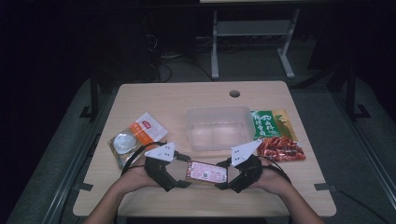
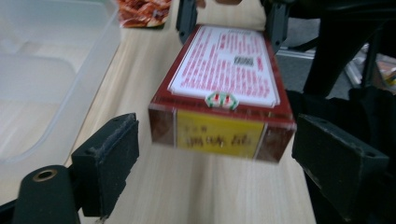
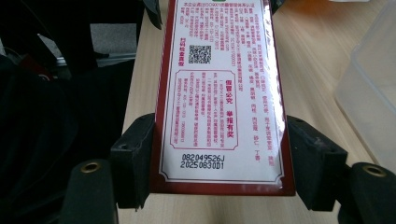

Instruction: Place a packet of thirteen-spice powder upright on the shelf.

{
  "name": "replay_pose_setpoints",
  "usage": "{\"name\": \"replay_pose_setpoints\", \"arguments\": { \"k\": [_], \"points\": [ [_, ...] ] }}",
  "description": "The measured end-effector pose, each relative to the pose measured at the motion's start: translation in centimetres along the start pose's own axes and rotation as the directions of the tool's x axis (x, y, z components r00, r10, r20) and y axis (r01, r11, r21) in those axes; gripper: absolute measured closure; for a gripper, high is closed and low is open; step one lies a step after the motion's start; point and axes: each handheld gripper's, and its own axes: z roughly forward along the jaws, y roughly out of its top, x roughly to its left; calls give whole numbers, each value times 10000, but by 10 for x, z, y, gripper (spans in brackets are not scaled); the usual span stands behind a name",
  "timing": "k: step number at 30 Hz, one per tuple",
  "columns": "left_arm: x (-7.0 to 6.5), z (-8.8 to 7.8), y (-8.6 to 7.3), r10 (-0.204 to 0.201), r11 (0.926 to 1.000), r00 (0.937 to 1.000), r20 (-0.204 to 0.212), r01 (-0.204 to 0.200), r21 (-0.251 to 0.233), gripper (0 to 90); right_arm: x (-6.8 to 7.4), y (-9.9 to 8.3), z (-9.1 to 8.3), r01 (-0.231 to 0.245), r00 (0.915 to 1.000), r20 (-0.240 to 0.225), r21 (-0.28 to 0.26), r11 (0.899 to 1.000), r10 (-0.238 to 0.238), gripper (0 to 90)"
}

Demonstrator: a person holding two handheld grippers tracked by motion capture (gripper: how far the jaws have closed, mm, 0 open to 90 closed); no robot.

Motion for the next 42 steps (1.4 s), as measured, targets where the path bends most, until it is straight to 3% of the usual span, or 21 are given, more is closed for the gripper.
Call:
{"name": "replay_pose_setpoints", "arguments": {
  "k": [12, 17, 36, 42],
  "points": [
    [-1, 1, 2, 136, 9997, 9999, 84, -134, -194, 240, 1, 2, 2, 139, 9998, -130, -40, 9999, -140, 318],
    [-2, 2, 2, 172, 9996, 9997, 164, -169, -215, 281, 2, 3, 3, -9, 9998, -185, -161, 9999, 6, 318],
    [-1, 1, -1, 59, 10000, 9990, 436, -60, 11, 315, 0, 3, 6, 191, 9995, -263, -122, 9997, -195, 309],
    [1, 0, -3, -161, 9999, 9995, 269, 161, 13, 318, 0, 2, 8, -261, 9996, 98, -180, 9995, 262, 145]
  ]
}}
